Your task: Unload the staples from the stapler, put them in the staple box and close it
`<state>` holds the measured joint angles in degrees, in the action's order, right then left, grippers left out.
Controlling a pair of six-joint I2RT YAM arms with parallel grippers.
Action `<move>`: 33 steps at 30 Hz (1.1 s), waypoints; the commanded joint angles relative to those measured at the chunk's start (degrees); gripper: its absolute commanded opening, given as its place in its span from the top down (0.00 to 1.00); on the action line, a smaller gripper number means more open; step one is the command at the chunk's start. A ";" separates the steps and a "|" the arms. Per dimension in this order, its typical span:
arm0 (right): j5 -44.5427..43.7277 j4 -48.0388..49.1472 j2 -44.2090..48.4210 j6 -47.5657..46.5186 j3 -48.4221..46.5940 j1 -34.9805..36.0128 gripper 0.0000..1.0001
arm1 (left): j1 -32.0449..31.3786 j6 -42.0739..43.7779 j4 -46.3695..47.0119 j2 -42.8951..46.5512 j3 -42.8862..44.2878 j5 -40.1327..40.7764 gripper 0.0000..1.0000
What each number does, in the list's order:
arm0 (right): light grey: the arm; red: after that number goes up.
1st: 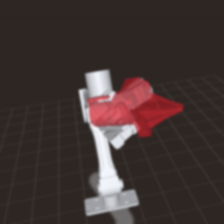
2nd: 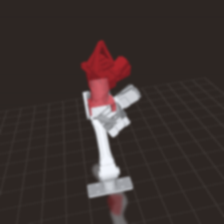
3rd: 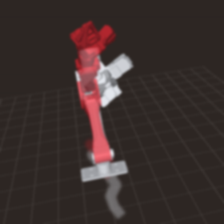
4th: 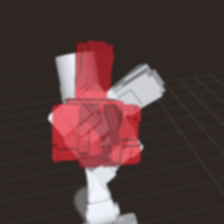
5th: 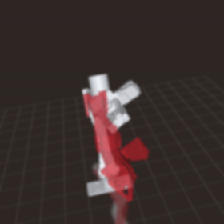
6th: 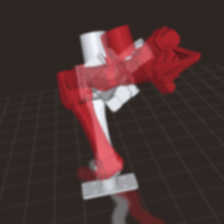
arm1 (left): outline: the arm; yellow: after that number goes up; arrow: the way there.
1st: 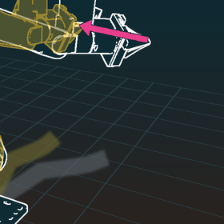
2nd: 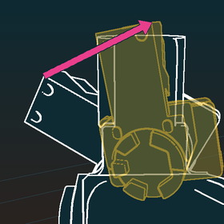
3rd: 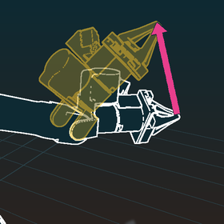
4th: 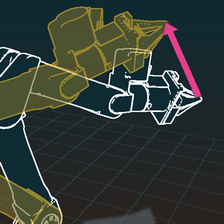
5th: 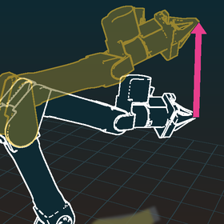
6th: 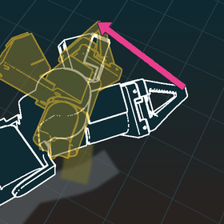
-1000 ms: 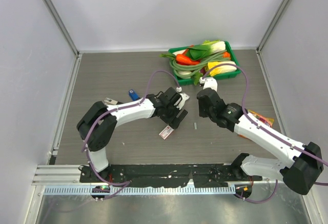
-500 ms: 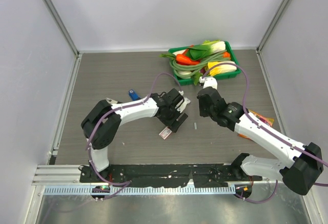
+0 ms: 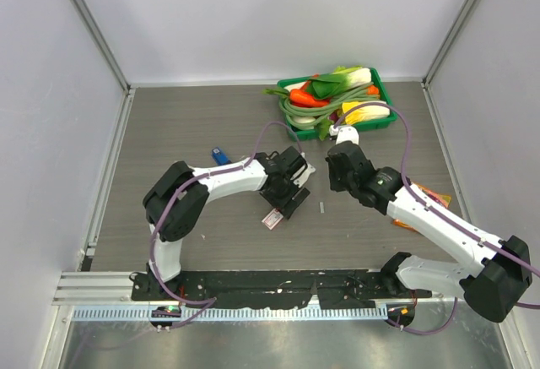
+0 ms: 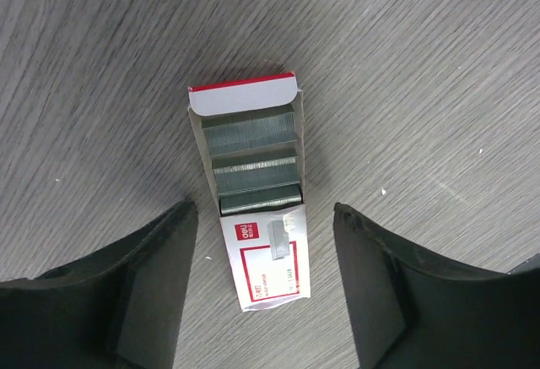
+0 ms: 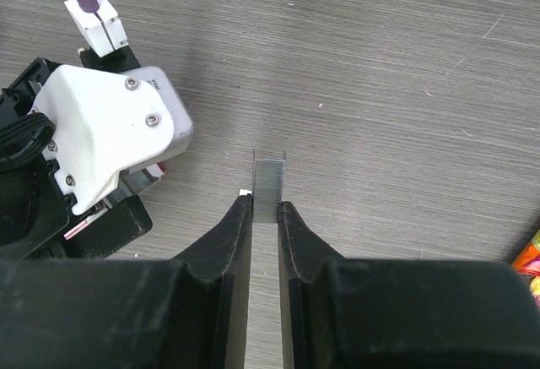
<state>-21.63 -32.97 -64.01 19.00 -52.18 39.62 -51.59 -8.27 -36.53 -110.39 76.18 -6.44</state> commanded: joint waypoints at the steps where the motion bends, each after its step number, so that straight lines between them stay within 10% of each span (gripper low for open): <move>1: 0.88 2.56 1.08 -0.72 -1.34 -0.77 0.93 | -0.44 1.85 -0.56 0.00 0.81 0.20 0.34; 6: 1.32 2.65 1.78 -0.55 -0.90 -1.21 0.93 | -1.31 5.19 -1.17 -0.62 0.90 0.55 0.55; 20: 2.12 1.33 2.75 1.91 -0.73 -1.56 0.93 | -7.12 18.90 -2.31 4.21 -5.25 0.11 0.60; 33: 3.70 -1.13 0.82 4.11 -0.73 -1.56 0.93 | -7.12 24.79 -2.23 8.08 -8.51 -0.24 0.39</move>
<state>-18.68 -33.45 -62.76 21.58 -52.18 38.35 -58.76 13.72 -37.60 -104.81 68.10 -6.55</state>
